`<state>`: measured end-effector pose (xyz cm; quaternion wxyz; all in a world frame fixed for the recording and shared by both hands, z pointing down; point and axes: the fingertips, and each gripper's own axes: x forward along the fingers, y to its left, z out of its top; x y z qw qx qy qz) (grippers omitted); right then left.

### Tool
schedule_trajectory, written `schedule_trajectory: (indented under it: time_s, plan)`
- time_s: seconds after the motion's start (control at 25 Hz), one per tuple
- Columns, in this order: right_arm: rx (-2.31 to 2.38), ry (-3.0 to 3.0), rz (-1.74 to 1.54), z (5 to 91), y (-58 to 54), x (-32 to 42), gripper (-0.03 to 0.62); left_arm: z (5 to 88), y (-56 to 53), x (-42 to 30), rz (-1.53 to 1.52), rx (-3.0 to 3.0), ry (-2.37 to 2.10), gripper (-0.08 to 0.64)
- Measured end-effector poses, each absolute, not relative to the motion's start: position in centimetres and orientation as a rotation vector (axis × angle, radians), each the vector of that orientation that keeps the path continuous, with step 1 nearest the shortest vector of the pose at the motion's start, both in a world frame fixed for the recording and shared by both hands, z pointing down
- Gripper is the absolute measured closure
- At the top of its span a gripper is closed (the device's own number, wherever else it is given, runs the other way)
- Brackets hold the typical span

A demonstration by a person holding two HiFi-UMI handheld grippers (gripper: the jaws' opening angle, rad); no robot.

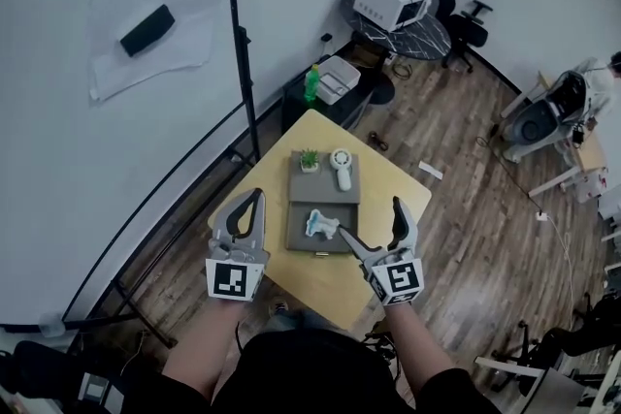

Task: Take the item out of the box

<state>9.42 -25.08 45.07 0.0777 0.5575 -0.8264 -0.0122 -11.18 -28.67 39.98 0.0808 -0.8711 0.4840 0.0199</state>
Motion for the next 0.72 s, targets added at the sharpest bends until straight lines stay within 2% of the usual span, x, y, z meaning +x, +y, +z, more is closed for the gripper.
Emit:
schedule_trajectory:
  time_s: [0.72]
  plan:
    - [0.886,-2.264,0.215,66.5,-30.4,6.2,0.037,43.1,-32.9,-7.7,-0.024,-2.573,1.457,0.560]
